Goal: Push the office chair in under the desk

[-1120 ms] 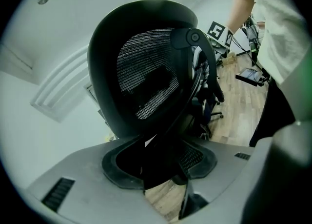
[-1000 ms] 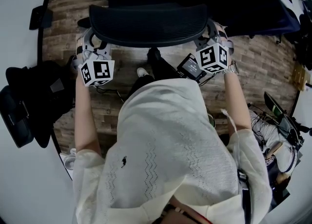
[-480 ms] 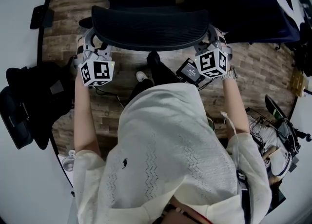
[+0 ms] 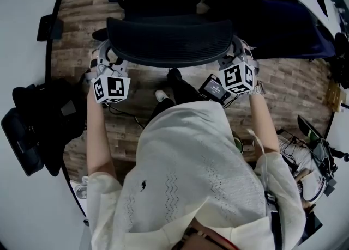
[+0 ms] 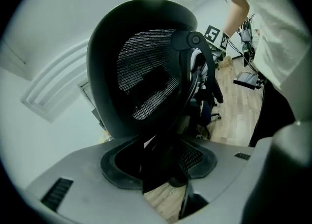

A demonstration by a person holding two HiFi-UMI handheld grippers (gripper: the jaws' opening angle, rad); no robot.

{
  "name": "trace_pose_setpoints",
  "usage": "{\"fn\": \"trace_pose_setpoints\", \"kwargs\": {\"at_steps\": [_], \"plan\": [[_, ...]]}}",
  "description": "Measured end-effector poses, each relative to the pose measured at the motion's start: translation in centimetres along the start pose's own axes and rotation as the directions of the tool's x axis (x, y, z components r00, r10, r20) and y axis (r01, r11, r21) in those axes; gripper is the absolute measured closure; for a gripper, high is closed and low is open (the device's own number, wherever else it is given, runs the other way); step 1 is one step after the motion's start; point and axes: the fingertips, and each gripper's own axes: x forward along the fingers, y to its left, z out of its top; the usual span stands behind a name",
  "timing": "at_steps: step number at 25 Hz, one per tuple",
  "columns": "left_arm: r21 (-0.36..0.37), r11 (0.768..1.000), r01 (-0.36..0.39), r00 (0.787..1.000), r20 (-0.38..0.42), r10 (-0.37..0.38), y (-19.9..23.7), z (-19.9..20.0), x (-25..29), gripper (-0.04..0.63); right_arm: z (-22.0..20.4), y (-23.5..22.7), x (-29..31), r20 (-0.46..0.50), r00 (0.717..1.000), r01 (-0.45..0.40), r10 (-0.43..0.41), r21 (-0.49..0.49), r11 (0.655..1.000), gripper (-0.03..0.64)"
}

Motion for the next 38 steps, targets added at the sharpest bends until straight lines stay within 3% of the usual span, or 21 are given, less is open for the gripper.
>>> {"fn": "trace_pose_setpoints", "kwargs": {"at_steps": [20,38], "plan": [[-0.015,1.000,-0.006,1.000,-0.029,0.005,4.8,-0.7,5.8,0.408,0.8,-4.8,4.9,0.012,1.000,-0.022,0.021,0.046,0.999,0.449],[-0.024,1.000,-0.009,0.999,-0.051,0.008,8.6,0.4,11.9,0.407,0.3,-11.2,9.4,0.062,0.996,-0.060,0.059,0.010,0.998,0.454]]}}
